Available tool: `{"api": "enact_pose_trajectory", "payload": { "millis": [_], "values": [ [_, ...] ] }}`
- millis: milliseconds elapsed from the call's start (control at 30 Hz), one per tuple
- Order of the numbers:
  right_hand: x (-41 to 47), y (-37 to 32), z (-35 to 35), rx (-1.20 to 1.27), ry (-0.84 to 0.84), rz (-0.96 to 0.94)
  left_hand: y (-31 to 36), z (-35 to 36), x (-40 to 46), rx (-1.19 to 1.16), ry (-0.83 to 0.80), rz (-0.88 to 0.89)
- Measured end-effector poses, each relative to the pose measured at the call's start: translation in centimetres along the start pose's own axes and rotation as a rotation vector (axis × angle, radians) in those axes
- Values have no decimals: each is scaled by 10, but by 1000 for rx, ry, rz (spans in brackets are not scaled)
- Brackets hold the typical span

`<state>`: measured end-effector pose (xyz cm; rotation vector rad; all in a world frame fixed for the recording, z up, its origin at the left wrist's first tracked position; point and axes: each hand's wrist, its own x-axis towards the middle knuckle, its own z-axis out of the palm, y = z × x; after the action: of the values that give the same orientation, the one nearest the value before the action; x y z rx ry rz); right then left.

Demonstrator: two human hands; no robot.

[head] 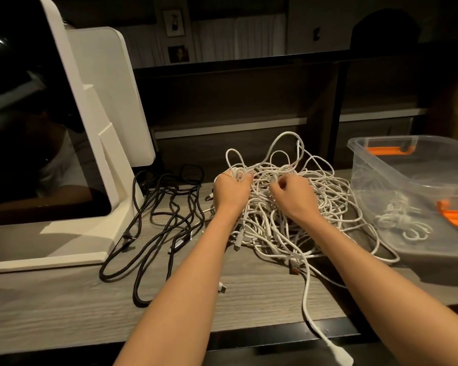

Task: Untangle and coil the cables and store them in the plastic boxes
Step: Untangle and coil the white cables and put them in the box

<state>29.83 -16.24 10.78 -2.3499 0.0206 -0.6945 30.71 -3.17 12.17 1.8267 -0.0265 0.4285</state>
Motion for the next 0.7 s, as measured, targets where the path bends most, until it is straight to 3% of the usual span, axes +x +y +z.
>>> {"api": "enact_pose_trajectory", "payload": {
  "millis": [133, 300, 533, 700],
  "values": [
    [5, 3, -1, 85, 32, 14, -1, -1, 1, -11, 78, -27],
    [14, 13, -5, 294, 52, 162, 2, -4, -1, 77, 163, -45],
    [18, 15, -10, 671, 86, 350, 2, -5, -3, -6, 239, -50],
    [17, 12, -16, 833, 206, 417, -2, -6, 2, -57, 377, -55]
  ]
}}
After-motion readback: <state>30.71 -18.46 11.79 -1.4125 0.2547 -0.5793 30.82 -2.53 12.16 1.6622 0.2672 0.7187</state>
